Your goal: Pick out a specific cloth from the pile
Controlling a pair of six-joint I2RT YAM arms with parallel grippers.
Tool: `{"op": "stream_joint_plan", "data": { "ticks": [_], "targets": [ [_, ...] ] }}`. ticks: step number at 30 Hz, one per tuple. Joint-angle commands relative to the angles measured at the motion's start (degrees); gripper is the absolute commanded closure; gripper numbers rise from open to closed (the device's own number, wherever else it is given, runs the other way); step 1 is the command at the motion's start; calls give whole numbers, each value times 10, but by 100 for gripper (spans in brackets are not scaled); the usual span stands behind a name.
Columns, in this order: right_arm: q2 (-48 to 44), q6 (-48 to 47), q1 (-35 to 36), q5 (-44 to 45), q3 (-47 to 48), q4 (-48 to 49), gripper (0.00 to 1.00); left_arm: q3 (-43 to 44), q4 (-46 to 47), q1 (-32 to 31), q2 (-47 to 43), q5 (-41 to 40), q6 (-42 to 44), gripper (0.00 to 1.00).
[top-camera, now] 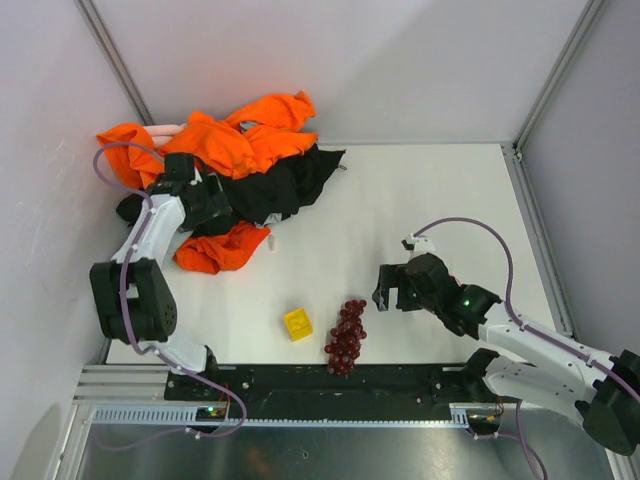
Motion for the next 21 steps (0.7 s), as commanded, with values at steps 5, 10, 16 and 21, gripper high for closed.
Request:
{"op": "stream_joint_plan", "data": {
  "ticks": [5,10,16,21],
  "targets": [
    [-4,4,0,-8,0,28,1,60,8,0,86,54,11,19],
    [6,5,3,-18,5,39,1,109,7,-4,109,80,11,44],
    [45,8,11,-20,36,47,1,188,8,-4,131,86,12,66],
    [100,-5,23,-25,88,53,1,246,8,1,142,67,9,70]
  ]
}}
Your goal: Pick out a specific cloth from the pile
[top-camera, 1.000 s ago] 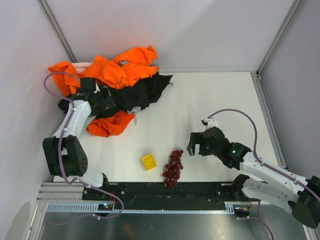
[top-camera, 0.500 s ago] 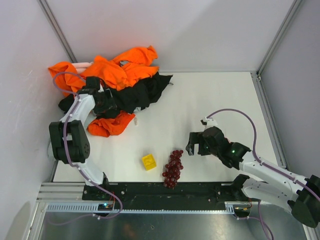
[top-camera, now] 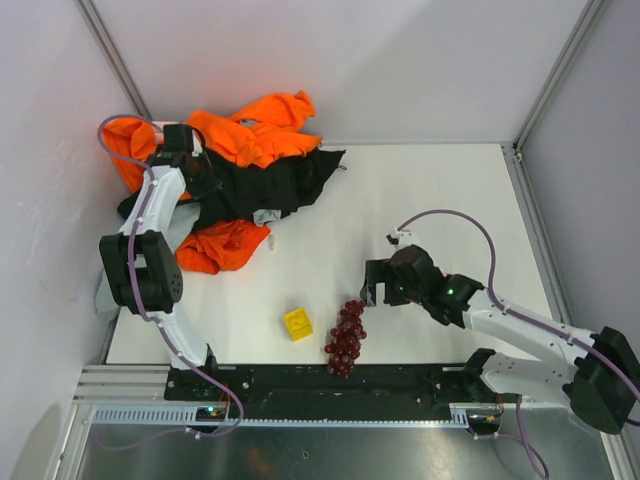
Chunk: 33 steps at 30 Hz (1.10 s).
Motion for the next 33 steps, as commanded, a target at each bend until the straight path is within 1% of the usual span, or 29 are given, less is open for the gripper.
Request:
{"op": "stream_joint_plan", "data": {
  "ticks": [1,5,8,12,14,18,25,33],
  "targets": [
    [37,-11,12,-5,63,32,1,72,44,3,7,3,1,70],
    [77,-10,19,-13,90,48,1,82,45,13,33,-14,-1,70],
    [105,-6,24,-25,108,64,1,81,45,26,79,-11,-11,70],
    [151,-2,29,-39,153,76,1,78,44,55,140,29,-37,70],
    [182,-1,30,-45,179,79,1,78,44,66,154,58,-45,70],
    [259,5,31,-69,247,83,1,67,44,78,149,77,-55,68],
    [396,42,33,-152,371,104,1,62,44,79,132,99,-58,66],
    [524,92,30,-219,496,107,1,64,44,80,124,97,-50,64]
  ]
}}
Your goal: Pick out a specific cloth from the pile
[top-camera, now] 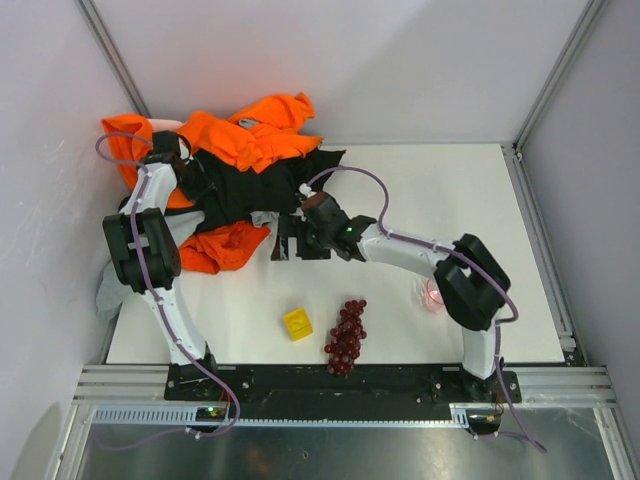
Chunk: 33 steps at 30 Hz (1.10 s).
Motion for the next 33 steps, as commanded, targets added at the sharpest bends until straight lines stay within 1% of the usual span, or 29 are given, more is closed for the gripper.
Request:
{"op": "stream_joint_plan", "data": {
  "ticks": [1,9,15,20,29,30,31,33],
  "targets": [
    [58,44,1,-62,85,22,1,-3,25,9,-6,-8,-3,64],
    [183,110,0,-156,222,40,1,-3,25,12,-8,-13,4,63],
    [255,166,1,-201,282,85,1,-4,26,19,-3,-2,2,62],
    [320,197,3,-229,346,92,1,-3,25,20,0,4,1,62],
    [387,248,10,-239,386,132,1,0,25,22,6,17,-3,62],
    [391,251,10,-237,386,138,1,0,25,23,7,19,-4,62],
    [394,258,11,-237,386,145,4,0,25,23,8,20,-4,62],
    [401,272,11,-239,385,162,12,0,26,23,9,21,-5,62]
  ]
}}
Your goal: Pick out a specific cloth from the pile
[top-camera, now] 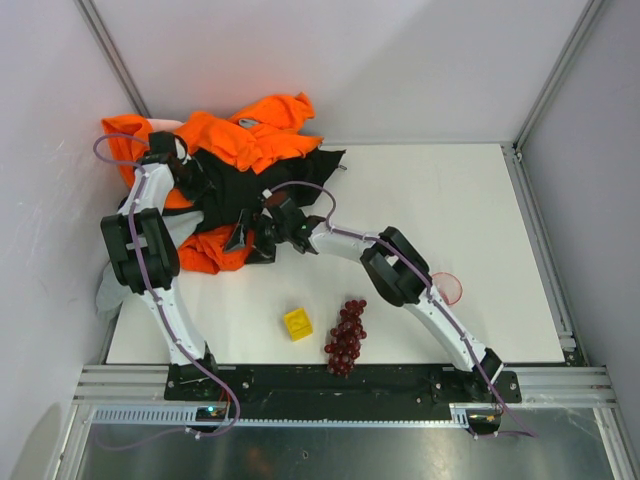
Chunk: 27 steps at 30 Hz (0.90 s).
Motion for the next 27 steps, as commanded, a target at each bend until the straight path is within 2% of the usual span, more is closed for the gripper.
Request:
{"op": "stream_joint_plan", "data": {
  "ticks": [1,8,12,15,27],
  "targets": [
    [25,47,7,-20,23,52,16,1,25,14,11,-4,-5,62],
    [30,85,10,-27,3,109,73,3,25,14,12,0,-5,62],
    [-4,91,9,-6,-64,150,95,2,25,15,16,2,-4,62],
    [-29,87,6,4,-101,166,99,3,25,16,17,4,-5,62],
    [-138,32,-5,23,-203,154,100,4,25,20,21,9,-6,62]
  ]
}}
